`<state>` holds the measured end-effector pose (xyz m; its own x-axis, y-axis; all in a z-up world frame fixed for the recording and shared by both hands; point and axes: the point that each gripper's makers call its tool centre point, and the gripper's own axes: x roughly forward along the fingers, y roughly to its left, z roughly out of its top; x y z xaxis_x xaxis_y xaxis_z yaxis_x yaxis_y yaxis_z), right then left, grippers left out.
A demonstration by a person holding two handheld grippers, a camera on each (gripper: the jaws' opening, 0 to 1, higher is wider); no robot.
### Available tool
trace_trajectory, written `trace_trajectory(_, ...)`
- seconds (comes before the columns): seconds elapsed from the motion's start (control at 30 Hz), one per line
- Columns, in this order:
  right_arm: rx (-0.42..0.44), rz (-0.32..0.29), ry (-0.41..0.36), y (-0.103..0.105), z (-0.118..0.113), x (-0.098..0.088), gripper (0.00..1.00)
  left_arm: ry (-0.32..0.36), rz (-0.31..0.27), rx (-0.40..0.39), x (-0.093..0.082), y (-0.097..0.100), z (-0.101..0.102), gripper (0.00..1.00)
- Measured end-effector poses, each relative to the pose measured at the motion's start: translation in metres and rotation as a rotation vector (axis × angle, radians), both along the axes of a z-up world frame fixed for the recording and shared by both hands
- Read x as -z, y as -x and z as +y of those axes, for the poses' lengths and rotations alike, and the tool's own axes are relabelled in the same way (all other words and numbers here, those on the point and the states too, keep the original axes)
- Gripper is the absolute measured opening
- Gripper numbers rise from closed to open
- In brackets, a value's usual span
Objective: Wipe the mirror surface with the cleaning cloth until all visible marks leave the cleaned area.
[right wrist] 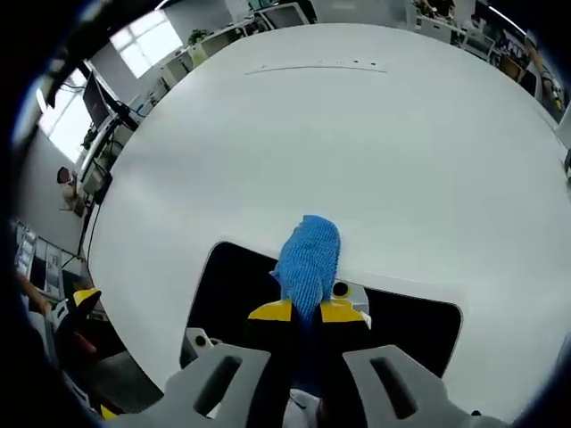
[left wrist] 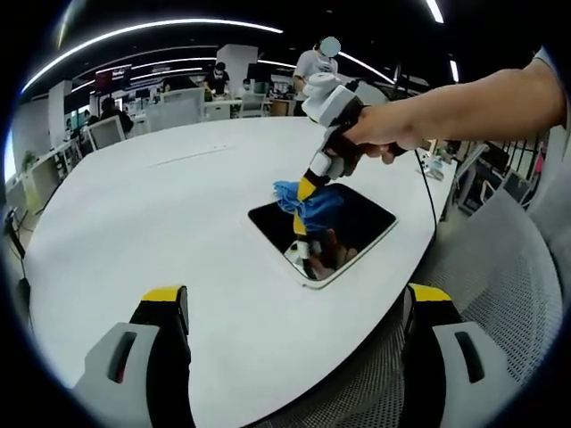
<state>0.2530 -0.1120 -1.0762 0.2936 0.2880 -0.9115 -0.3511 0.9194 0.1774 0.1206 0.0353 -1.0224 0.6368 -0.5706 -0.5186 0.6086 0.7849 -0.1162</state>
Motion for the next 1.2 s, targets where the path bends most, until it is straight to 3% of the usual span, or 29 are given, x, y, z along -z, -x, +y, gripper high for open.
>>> trace_trajectory(0.4, 0.001, 0.006, 0.006, -0.009, -0.010, 0.006, 0.03, 0.000, -0.003, 0.000, 0.000, 0.000, 0.000, 0.99)
trace_trajectory(0.87, 0.014, 0.002, 0.019, 0.010, -0.032, -0.007, 0.03, -0.002, -0.002, 0.005, 0.001, 0.001, -0.001, 0.99)
trace_trajectory(1.2, 0.014, 0.002, 0.027, 0.004, -0.038, -0.004, 0.03, -0.003, -0.001, 0.000, 0.001, 0.000, 0.000, 0.99)
